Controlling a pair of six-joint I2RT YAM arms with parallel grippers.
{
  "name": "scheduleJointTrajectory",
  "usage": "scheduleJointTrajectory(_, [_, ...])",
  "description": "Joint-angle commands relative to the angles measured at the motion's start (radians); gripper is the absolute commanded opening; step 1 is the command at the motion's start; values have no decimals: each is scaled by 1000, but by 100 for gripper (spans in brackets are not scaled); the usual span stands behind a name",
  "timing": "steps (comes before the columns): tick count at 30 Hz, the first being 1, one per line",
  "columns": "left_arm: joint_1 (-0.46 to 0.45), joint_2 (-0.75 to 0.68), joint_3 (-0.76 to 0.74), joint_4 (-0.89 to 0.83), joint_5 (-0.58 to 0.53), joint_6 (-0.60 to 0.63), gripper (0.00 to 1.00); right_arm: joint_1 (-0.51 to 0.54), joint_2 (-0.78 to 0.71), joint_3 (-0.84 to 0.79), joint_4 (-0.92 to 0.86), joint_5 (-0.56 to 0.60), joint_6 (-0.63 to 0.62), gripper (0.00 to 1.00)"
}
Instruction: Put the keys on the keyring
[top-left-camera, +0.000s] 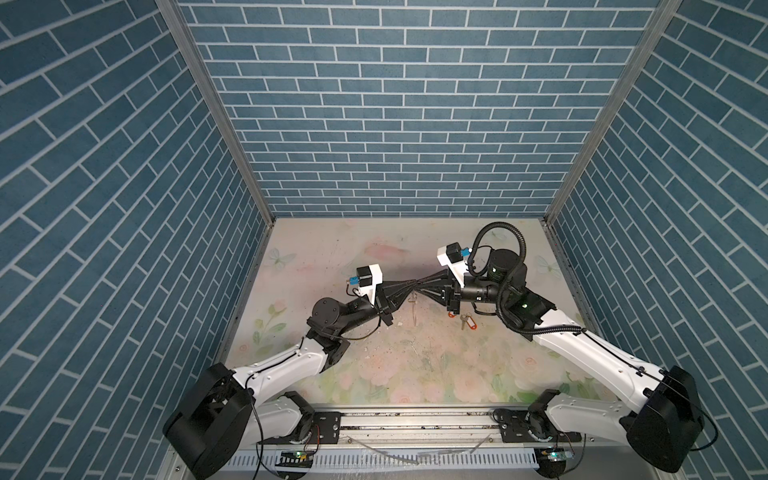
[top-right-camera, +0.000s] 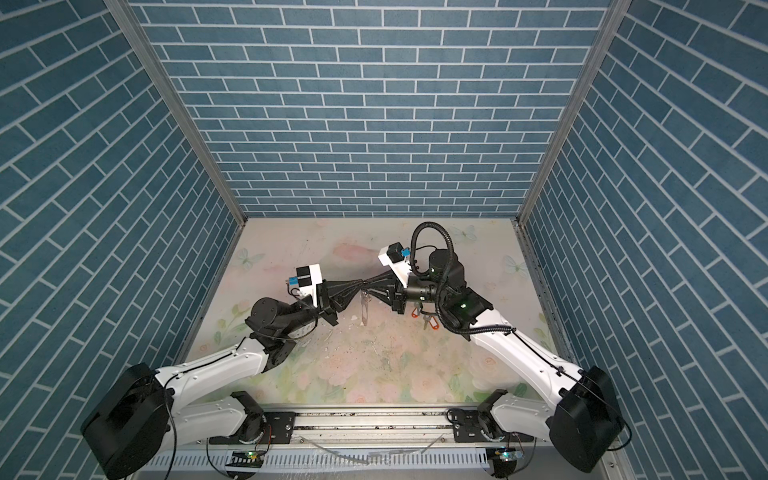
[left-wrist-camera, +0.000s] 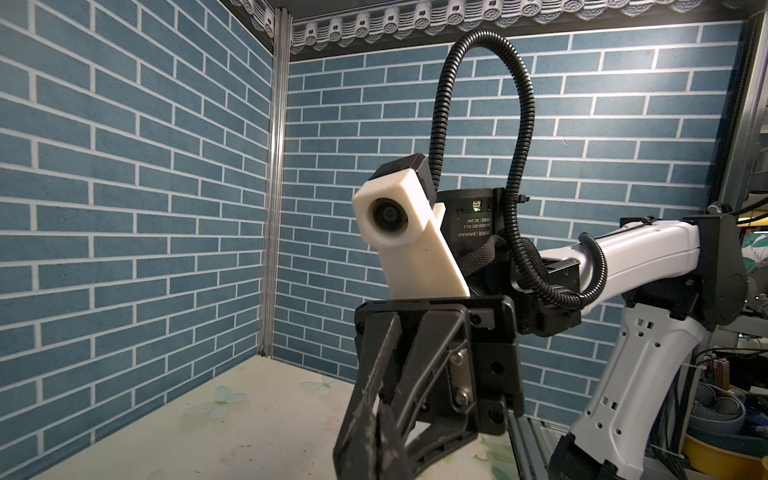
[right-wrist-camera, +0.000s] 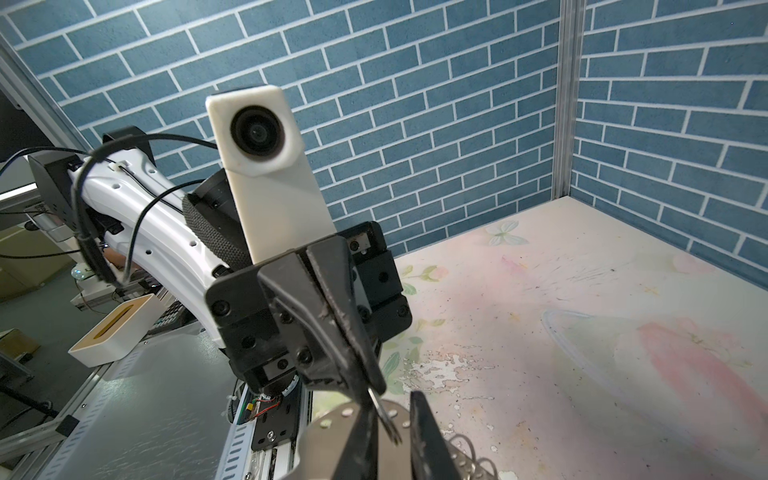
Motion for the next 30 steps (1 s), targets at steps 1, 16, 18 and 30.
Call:
scheduleJointTrajectory(1, [-10, -8, 17, -26, 54, -2, 0, -4, -21, 20, 12, -12, -18, 10])
scheduleJointTrajectory(16, [-10, -202, 57, -440, -164, 144, 47, 16, -65, -14, -161, 155, -133, 0])
scheduleJointTrajectory(18, [-11, -263, 103, -627, -233, 194, 47, 22, -82, -34, -174, 215, -158, 0])
scheduleJointTrajectory(30, [-11, -239, 424, -1316, -338, 314, 48, 65, -96, -77, -204, 400, -310, 0])
